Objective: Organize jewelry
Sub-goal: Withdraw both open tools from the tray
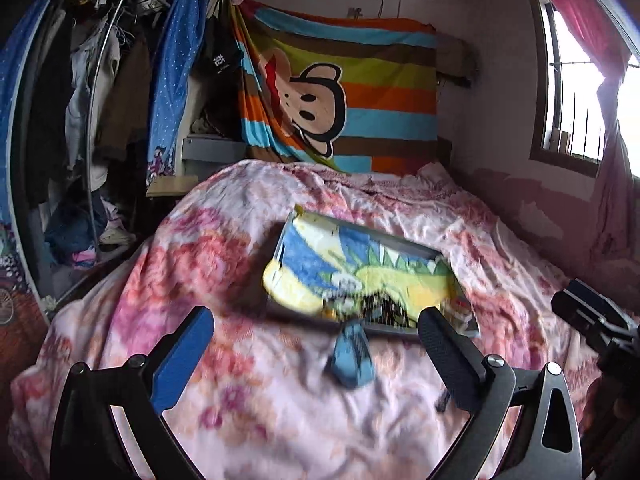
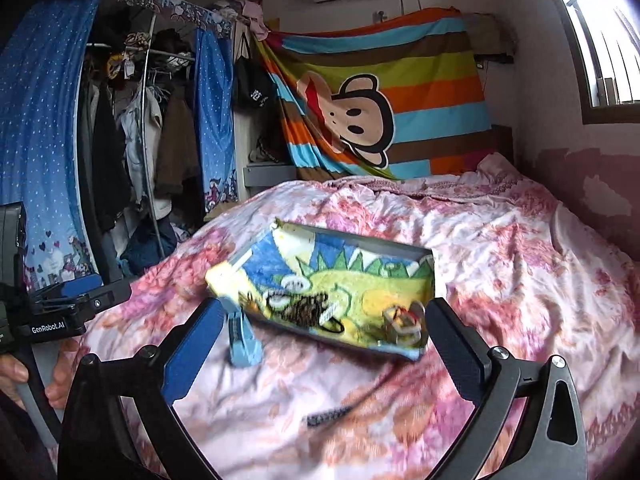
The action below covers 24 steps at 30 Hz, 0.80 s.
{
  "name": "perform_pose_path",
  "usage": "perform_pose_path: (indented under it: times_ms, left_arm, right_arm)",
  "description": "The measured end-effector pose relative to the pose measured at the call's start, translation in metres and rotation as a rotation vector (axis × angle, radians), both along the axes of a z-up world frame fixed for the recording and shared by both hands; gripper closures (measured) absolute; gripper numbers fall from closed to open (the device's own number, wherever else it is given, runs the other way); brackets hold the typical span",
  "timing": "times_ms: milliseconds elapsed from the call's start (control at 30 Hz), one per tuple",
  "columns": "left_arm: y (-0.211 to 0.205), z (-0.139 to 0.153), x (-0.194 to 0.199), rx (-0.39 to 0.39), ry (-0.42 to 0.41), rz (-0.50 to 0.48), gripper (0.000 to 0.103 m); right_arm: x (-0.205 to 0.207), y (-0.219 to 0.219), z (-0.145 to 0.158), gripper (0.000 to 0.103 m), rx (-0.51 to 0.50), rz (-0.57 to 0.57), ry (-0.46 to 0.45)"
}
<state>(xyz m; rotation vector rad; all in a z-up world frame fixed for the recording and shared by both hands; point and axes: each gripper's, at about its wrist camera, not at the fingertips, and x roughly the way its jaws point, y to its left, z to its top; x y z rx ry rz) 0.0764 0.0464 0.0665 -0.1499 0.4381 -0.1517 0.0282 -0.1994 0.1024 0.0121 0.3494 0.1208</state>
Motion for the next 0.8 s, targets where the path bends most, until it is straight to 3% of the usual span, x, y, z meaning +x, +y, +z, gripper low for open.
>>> perform_pose_path:
  times_ms: [400, 800]
  left_arm:
    - [-0.01, -0.046, -0.035, 0.072, 0.151, -0.083, 0.0]
    - [-0.017, -0.069, -0.027, 0.099, 0.263, -0.098, 0.0]
  right_arm:
    - [-0.04, -0.01, -0.047, 0.004, 0.012, 0.0, 0.128]
    - [-0.015, -0.021, -0.093, 0.004, -0.027, -0.029, 0.362]
